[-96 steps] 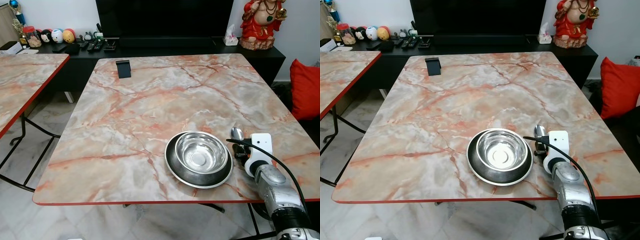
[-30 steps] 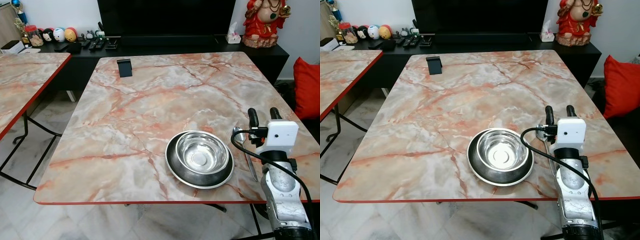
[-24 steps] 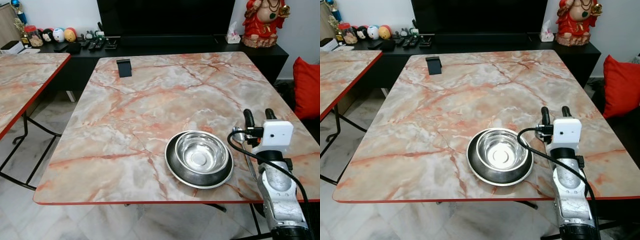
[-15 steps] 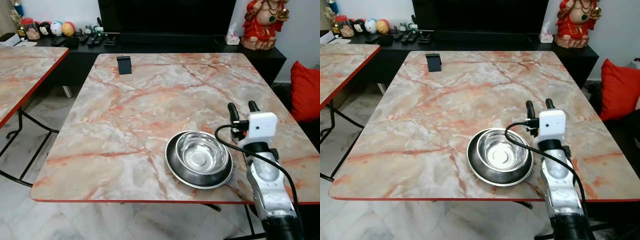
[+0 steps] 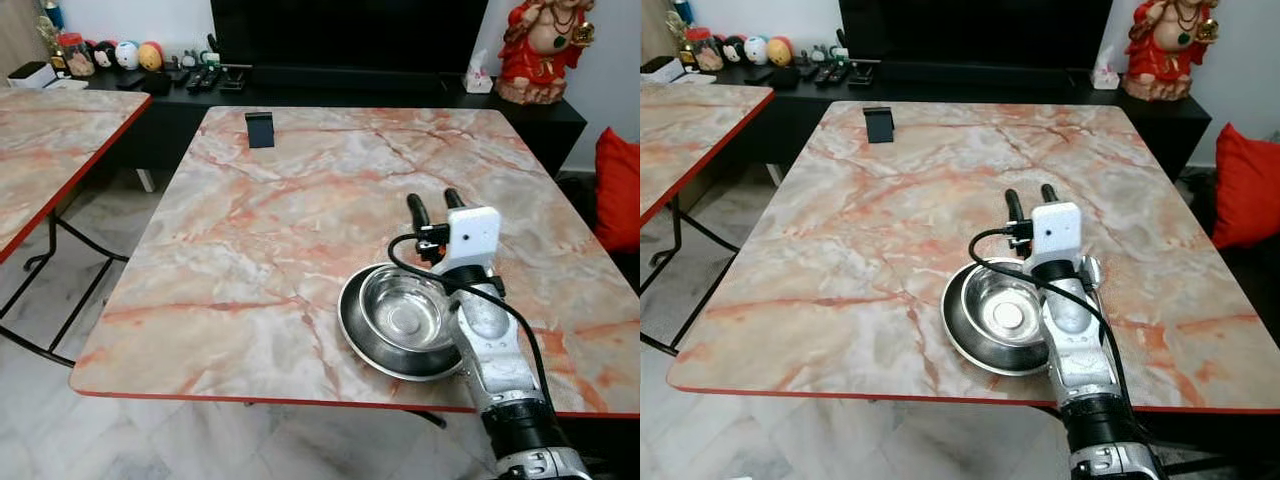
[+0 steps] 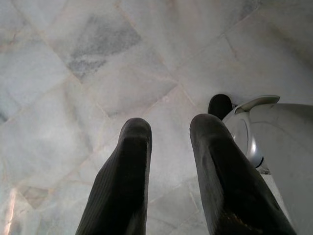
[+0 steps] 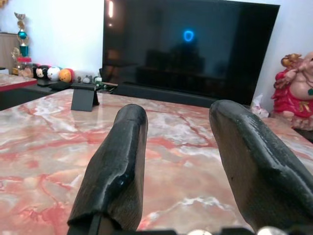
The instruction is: Setting the table
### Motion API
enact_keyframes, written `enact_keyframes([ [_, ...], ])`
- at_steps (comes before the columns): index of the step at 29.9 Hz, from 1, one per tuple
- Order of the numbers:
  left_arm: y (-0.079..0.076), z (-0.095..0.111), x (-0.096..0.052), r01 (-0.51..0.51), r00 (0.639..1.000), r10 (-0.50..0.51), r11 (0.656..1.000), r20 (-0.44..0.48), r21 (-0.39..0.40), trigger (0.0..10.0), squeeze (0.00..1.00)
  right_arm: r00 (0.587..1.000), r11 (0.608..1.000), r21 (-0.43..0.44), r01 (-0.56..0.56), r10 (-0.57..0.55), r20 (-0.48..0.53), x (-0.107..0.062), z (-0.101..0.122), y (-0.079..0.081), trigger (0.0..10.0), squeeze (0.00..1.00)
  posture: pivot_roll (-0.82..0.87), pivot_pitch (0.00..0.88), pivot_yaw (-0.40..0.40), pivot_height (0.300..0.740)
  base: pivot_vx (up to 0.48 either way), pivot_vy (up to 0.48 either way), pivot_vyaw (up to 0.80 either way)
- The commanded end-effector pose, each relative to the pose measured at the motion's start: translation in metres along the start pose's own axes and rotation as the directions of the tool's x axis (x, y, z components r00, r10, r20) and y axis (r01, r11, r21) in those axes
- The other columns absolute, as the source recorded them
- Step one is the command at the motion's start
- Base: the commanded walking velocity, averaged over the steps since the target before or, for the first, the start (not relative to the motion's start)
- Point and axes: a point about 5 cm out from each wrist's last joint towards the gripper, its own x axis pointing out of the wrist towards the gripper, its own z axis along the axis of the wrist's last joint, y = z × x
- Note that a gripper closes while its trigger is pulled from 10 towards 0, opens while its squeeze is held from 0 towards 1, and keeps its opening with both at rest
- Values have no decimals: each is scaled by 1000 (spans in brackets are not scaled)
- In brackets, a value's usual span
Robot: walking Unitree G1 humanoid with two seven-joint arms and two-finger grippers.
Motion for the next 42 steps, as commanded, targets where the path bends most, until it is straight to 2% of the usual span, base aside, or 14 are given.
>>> enact_keyframes([
  [1,2,-3,-1,-7,1000,7,1000,-11,-11,10000,0,1000,1000,1,-8,8,14,3,2,0,10000,0,-24,0,15,732,0,0,0],
  [12,1,-3,-1,2,1000,-2,1000,-12,-22,10000,0,1000,1000,2,8,-8,5,3,0,-1,10000,0,-32,0,21,732,0,0,0],
  [16,0,-4,-1,1,1000,-1,1000,-15,-22,10000,0,1000,1000,2,25,-25,-2,1,-2,-5,10000,0,-20,0,17,732,0,304,0],
  [42,-3,-3,0,8,1000,-9,999,-13,-33,10000,0,1000,1000,-23,22,-22,5,4,1,-6,10000,0,-25,0,10,732,0,301,0],
])
